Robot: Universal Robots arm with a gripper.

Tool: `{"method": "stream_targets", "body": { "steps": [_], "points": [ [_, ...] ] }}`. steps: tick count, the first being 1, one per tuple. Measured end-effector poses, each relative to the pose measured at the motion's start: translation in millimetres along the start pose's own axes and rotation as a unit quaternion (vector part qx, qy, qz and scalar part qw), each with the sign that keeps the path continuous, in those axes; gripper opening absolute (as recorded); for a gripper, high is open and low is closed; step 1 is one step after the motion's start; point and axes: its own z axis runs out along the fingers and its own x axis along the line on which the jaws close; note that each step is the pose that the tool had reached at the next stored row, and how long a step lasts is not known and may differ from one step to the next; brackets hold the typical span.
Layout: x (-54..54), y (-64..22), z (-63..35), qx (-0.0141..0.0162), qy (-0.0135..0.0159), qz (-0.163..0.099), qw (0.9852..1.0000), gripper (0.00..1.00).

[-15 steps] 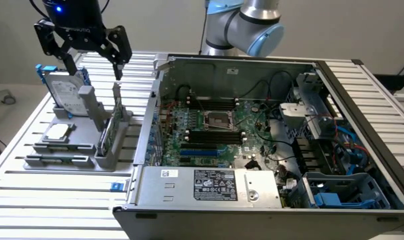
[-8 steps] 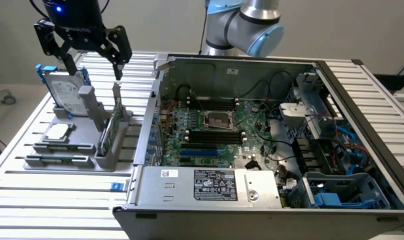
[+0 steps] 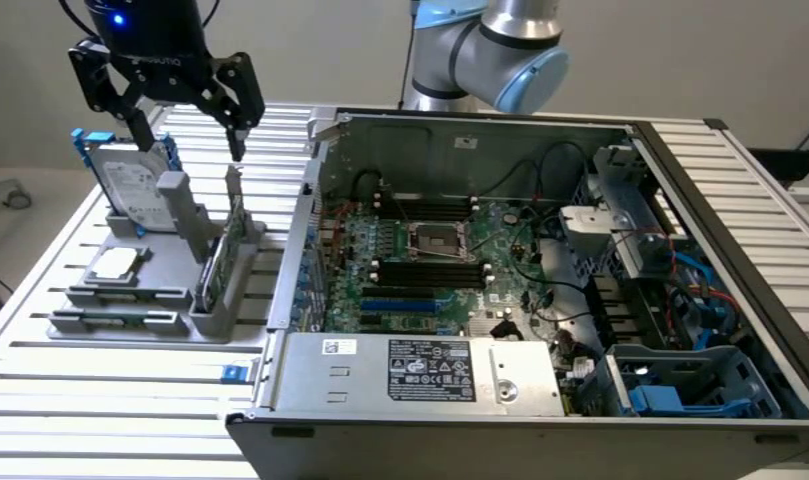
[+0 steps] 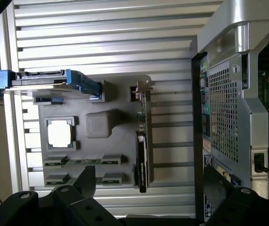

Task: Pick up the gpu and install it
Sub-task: 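Pick up the gpu and move the gpu toward the slot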

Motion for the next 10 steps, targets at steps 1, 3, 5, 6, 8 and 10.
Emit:
{"method": "stream_targets", "body": {
  "steps": [1, 3, 5, 6, 8, 10],
  "points": [
    [-0.1, -0.1, 1.0, 0.0, 0.0, 0.0, 1.0, 0.99],
    [-0.5, -0.7, 3.5, 0.0, 0.0005, 0.0, 1.0, 0.99],
    [-2.0, -2.8, 7.0, 0.0001, 0.0014, 0.0, 1.0, 0.99],
    [-2.6, -4.0, 8.8, 0.0001, 0.0016, 0.0, 1.0, 0.99],
    [-2.9, -5.5, 12.3, 0.0001, 0.0016, 0.0, 1.0, 0.99],
    [-3.2, -6.5, 15.8, 0.0001, 0.0017, -0.001, 1.0, 0.99]
  ]
}}
